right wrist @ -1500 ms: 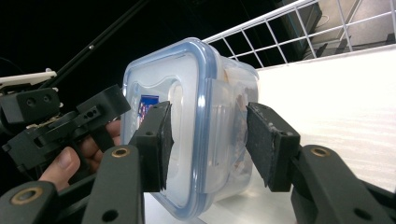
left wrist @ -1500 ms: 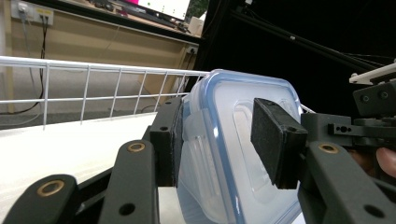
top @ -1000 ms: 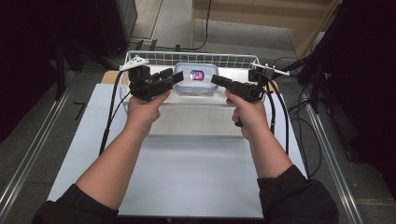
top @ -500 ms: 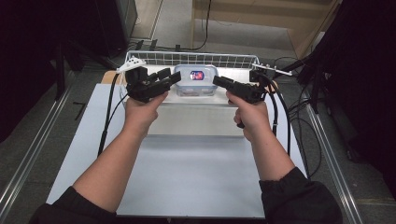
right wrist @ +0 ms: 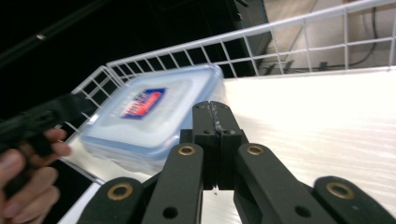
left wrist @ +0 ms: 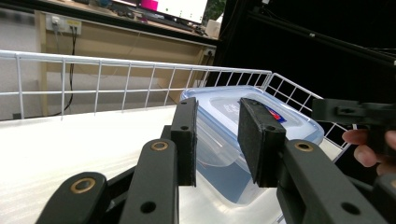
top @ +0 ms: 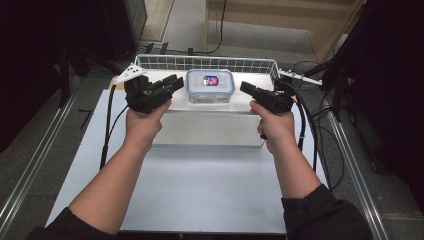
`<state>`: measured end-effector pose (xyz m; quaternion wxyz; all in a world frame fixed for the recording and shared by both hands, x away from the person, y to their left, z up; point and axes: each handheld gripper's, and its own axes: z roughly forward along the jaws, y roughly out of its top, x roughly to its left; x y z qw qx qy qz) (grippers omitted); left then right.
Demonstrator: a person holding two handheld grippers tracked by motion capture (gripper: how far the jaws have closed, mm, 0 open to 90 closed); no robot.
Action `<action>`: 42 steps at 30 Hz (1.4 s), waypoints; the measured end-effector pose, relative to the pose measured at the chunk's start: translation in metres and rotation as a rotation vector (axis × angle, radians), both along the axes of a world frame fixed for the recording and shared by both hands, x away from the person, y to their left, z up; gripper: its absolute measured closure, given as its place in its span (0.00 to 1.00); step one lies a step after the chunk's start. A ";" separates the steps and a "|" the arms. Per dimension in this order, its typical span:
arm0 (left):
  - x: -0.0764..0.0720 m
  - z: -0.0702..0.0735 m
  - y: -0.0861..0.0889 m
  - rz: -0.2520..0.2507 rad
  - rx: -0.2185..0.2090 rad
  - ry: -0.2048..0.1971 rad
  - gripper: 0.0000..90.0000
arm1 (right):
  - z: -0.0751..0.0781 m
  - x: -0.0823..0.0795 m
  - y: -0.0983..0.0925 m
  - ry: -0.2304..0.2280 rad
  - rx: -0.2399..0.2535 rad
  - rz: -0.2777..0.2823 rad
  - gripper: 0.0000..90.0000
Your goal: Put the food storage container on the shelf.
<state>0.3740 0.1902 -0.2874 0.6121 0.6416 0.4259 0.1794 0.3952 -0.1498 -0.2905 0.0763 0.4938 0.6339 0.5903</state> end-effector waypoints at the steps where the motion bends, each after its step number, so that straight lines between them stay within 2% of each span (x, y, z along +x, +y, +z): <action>1: 0.000 0.000 0.000 -0.001 0.003 0.001 0.75 | -0.001 0.001 0.001 0.005 -0.010 -0.001 1.00; 5: -0.001 -0.001 0.000 0.001 0.010 0.001 0.74 | -0.005 0.003 0.007 0.009 -0.032 0.015 1.00; 12: -0.003 0.000 0.004 0.011 0.010 0.001 0.73 | -0.007 -0.002 0.019 0.007 -0.039 0.043 1.00; 15: -0.007 0.000 0.005 0.014 0.040 -0.002 0.71 | -0.007 -0.005 0.020 -0.001 -0.047 0.044 1.00; 19: -0.018 0.000 0.009 0.022 0.043 -0.017 0.66 | -0.009 -0.014 0.016 -0.009 -0.059 0.041 0.90; 23: -0.033 -0.005 0.012 0.032 0.076 -0.032 0.61 | -0.013 -0.029 0.010 -0.040 -0.086 0.032 0.80; 24: -0.037 -0.006 0.013 0.032 0.070 -0.038 0.60 | -0.015 -0.034 0.009 -0.046 -0.094 0.032 0.77; 26: -0.048 -0.011 0.016 0.033 0.064 -0.043 0.56 | -0.020 -0.043 0.006 -0.064 -0.118 0.038 0.72; 29: -0.064 -0.023 0.019 0.023 0.097 -0.060 0.53 | -0.028 -0.058 0.002 -0.069 -0.122 0.047 0.65; 33: -0.085 -0.041 0.025 0.019 0.099 -0.060 0.46 | -0.043 -0.075 -0.006 -0.084 -0.125 0.048 0.54; 37: -0.100 -0.059 0.033 0.024 0.120 -0.043 0.40 | -0.057 -0.091 -0.011 -0.124 -0.184 0.034 0.46; 42: -0.114 -0.080 0.040 0.028 0.166 -0.018 0.36 | -0.080 -0.110 -0.018 -0.156 -0.221 0.013 0.37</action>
